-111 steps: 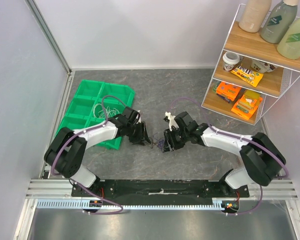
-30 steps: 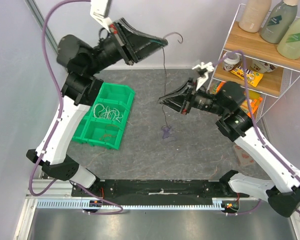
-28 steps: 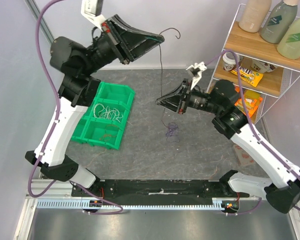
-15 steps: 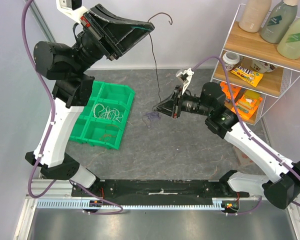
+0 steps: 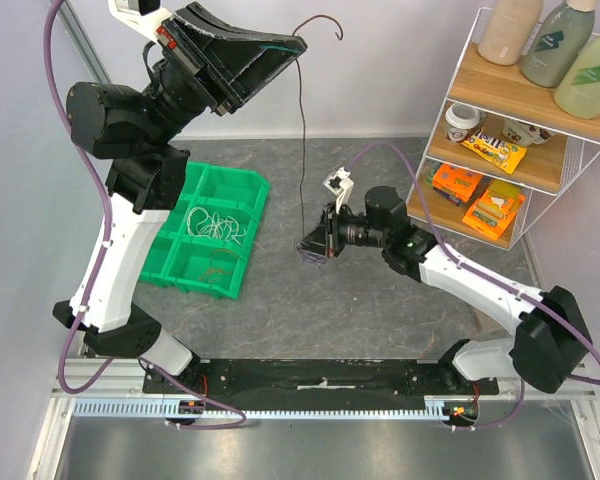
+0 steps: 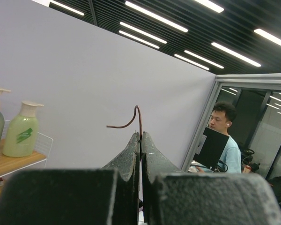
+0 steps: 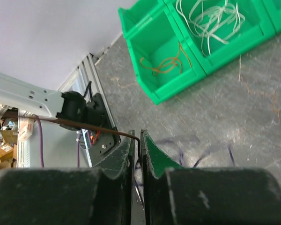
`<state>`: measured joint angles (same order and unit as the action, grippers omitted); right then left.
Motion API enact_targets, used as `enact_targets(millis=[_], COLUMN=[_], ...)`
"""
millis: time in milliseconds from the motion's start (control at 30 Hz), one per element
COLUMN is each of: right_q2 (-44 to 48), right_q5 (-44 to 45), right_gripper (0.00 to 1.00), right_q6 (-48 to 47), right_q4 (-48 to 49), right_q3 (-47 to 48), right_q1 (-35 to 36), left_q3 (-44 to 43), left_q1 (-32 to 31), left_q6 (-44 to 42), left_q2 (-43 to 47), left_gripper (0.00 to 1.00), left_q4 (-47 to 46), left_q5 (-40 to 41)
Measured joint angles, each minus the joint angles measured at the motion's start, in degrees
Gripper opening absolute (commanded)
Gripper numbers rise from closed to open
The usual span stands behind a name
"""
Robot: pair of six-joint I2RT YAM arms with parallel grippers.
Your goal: Untangle the cables
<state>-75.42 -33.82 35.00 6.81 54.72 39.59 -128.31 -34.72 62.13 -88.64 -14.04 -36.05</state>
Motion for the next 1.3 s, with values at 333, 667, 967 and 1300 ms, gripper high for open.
enact_targets(millis=[333, 667, 967, 1300], right_q2=[-3.17, -5.99, 7.06, 19.87], right_q5=[2.91, 7.26, 13.46, 19.21], right_gripper=[0.19, 0.33, 0.49, 0.54], right_q6=[-0.39, -2.47, -4.98, -5.16], right_q4=[1.14, -4.7, -13.92, -24.33], right_q3=[-7.39, -14.53, -13.09, -13.14], right_q1=[0.44, 0.44, 0.15, -0.24], left_q3=[-0.11, -0.76, -0.7, 3.06], left_q1=[-0.02, -0.02, -0.02, 0.11], left_q6=[-0.09, -2.34, -15.69, -37.97], left_q2=[0.07, 1.49, 5.46, 12.04], left_gripper=[0.02, 0.02, 0.02, 0.02], left_q4=[0.76, 2.34, 17.94, 36.72], left_q5=[0.15, 1.22, 6.75, 30.34])
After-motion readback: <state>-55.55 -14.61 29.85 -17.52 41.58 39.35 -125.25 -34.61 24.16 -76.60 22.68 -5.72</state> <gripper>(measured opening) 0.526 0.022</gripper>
